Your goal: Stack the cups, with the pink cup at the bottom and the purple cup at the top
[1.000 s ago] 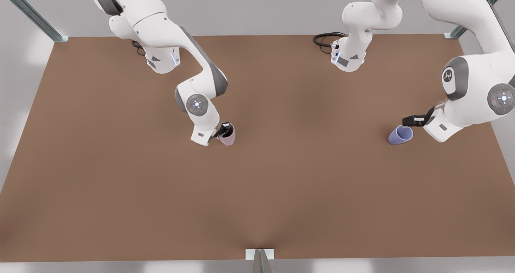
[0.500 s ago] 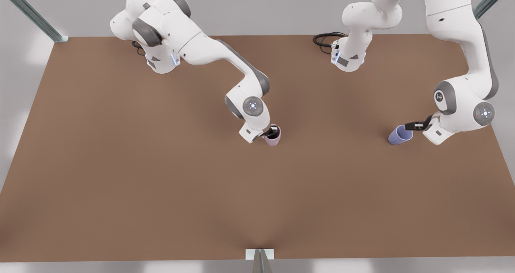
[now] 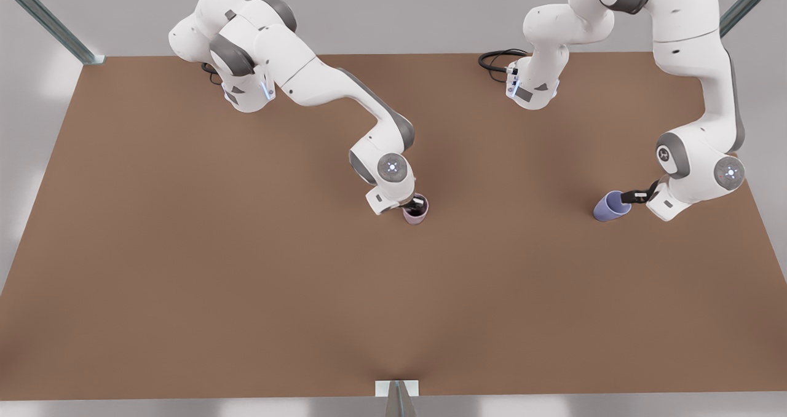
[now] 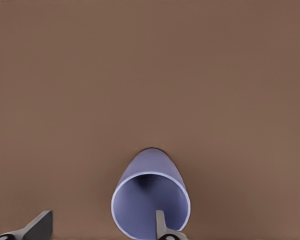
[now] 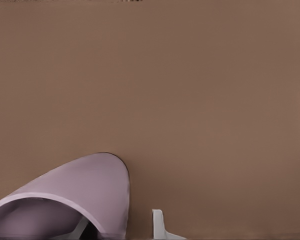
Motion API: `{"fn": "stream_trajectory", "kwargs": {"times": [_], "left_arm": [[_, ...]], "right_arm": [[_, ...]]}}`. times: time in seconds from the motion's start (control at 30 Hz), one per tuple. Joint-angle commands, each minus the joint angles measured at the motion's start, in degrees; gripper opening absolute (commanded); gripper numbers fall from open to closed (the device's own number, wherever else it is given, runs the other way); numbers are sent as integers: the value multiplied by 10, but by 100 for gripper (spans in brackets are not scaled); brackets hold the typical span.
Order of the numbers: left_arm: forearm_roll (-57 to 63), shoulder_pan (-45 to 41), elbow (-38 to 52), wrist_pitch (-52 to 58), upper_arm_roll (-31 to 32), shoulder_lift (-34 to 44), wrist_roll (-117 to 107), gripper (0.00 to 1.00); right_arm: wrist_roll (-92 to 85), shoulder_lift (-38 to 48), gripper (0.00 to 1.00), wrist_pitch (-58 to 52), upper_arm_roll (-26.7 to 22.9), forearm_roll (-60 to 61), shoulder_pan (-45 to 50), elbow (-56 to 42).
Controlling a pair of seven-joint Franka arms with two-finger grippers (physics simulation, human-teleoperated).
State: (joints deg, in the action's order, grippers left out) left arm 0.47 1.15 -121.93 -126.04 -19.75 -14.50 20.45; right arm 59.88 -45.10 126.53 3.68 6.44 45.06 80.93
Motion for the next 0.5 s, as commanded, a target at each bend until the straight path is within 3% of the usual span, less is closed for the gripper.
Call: {"fn": "stream_trajectory", "kwargs": {"times": [0.0,0.33,0.4,0.47], "left_arm": [[0,2,-1,-25,0,-8,37,100],[-2,10,-1,-42,1,-46,37,100],[-10,10,-2,-42,1,-51,37,100],[-11,12,-2,-41,1,-56,37,100]], "right_arm": [[122,1,100,0,-2,0,5,0],[104,88,100,-38,-5,3,-4,25],[-32,181,100,-151,-10,6,-59,42],[-233,255,100,-252,-65,49,-112,39]]}}
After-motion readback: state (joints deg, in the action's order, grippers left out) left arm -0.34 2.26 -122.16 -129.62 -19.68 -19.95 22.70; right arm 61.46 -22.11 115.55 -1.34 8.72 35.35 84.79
